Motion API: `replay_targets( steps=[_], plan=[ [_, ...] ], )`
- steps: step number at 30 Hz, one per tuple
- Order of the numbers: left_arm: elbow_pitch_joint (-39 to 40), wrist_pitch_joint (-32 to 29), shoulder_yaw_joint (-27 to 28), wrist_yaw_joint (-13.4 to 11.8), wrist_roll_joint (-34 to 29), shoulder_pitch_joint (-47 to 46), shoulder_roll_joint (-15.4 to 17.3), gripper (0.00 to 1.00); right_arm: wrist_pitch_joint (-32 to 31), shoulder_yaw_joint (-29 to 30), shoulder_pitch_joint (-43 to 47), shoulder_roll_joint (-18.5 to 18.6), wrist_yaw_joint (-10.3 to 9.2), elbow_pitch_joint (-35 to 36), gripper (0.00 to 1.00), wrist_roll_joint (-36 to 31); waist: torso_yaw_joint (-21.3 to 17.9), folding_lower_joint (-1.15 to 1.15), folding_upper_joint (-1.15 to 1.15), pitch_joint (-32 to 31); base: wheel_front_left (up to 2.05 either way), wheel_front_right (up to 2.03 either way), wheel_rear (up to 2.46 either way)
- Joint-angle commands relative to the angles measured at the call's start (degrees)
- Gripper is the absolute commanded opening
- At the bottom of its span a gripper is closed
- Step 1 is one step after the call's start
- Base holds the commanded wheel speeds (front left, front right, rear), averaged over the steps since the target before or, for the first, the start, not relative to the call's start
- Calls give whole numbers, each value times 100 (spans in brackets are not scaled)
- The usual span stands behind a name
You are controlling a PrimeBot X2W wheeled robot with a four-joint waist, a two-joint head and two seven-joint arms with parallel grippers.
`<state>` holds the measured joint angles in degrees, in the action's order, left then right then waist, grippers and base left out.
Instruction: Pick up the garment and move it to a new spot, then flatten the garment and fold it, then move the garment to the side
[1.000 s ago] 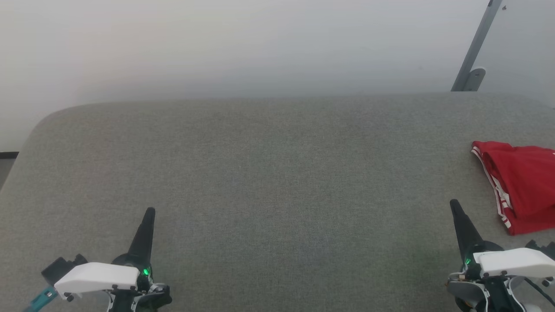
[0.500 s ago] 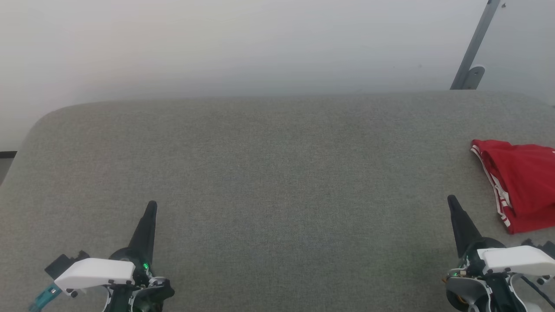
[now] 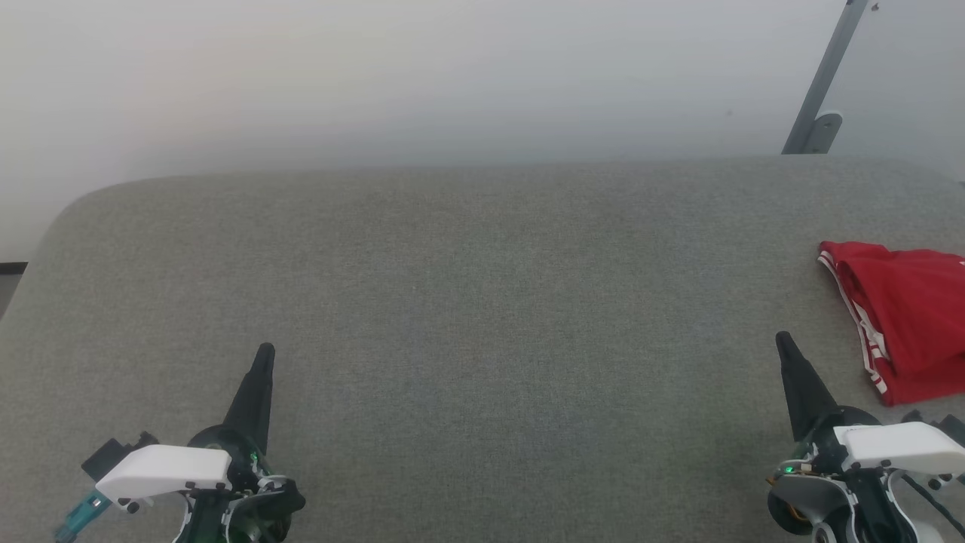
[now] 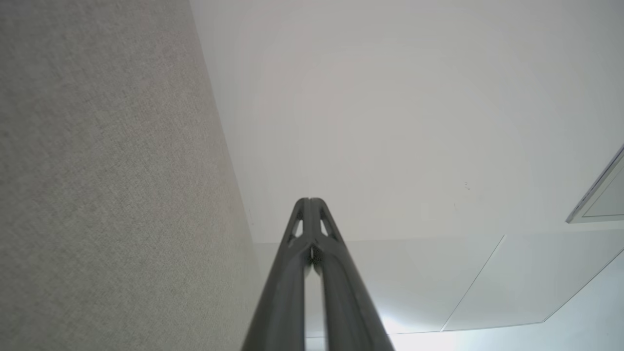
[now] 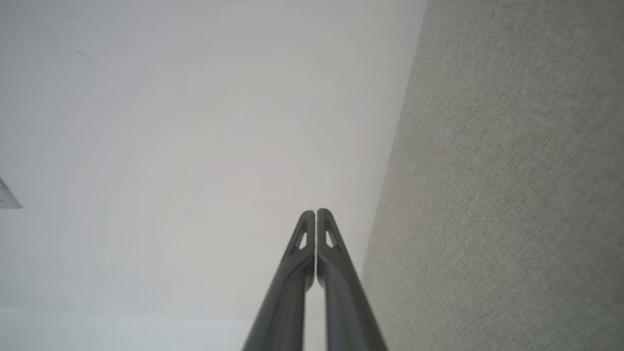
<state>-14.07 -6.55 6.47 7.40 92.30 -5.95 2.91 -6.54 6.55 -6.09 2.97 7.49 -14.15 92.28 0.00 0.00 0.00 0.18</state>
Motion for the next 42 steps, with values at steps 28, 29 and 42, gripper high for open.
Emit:
replay_targets(
  steps=[28, 29, 42],
  plan=[
    [2, -18, 18, 16, 19, -64, -15, 0, -19, -3, -33, -22, 0, 22, 0, 24, 0, 0, 0, 0, 0, 0, 0],
    [2, -18, 18, 16, 20, -64, -15, 0, -19, -5, -33, -22, 0, 22, 0, 24, 0, 0, 0, 0, 0, 0, 0],
    [2, -17, 17, 16, 20, -64, -15, 0, -19, -4, -33, -22, 0, 22, 0, 25, 0, 0, 0, 0, 0, 0, 0]
  ],
)
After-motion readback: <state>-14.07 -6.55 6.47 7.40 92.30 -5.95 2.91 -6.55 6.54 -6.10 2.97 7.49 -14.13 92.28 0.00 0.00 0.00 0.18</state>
